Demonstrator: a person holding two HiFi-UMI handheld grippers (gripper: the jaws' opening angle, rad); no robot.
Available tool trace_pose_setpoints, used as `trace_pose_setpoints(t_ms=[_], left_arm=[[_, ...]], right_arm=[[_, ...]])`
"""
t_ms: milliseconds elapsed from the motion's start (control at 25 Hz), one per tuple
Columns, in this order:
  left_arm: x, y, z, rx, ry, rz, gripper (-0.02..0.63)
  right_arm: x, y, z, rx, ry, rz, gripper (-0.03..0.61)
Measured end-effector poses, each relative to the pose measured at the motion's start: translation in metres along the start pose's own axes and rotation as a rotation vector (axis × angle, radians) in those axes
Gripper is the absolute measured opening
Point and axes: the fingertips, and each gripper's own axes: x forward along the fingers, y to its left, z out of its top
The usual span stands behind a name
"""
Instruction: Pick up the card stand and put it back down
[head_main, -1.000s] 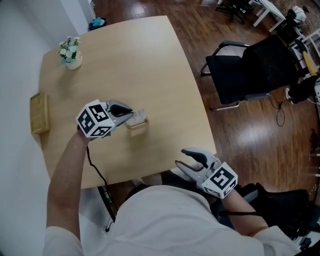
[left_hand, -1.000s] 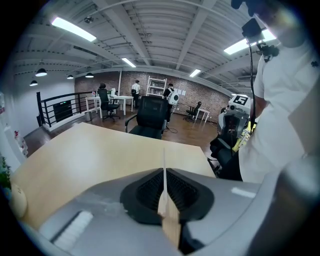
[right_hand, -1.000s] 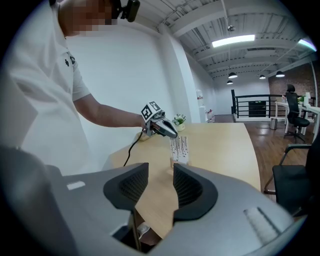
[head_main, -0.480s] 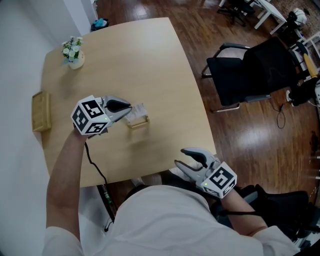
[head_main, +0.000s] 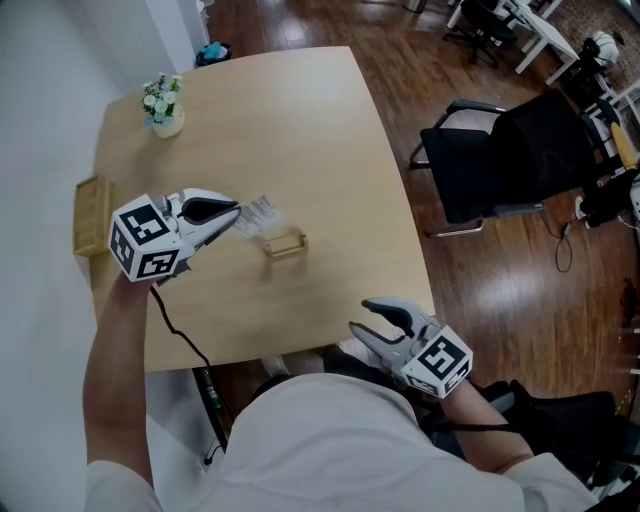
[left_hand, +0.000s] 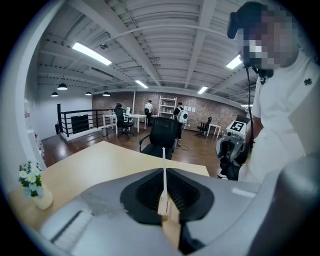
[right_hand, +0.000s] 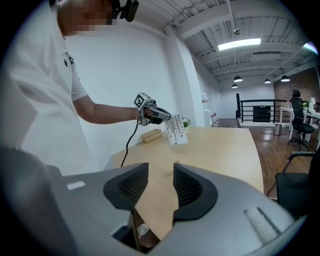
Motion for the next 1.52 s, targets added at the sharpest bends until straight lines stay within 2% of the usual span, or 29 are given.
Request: trace_pose_setpoints(t_ms=[400, 680, 1080, 1520], left_arm=[[-0.085, -0.028, -0.02, -0.037, -0.057, 0.104, 0.017], [-0.13, -0.069, -0.043, -0.069, -0.119, 0.177, 0.017], [-0.166, -0.136, -0.085, -0.107, -0.161, 0.193, 0.017], [-0.182, -0.176, -0.115, -0.128, -0.199, 0.185, 0.017]], right_arm=[[0.016, 0.023, 0.01, -0.041, -0.002, 0.031, 0.163], [0.028, 0.048, 0.013, -0.072, 0.004, 0.046, 0.163], [0.044, 0.088, 0.007, -0.069, 0.003, 0.035, 0.163], [0.049, 0.118, 0.0, -0.053, -0.011, -0.015, 0.163]])
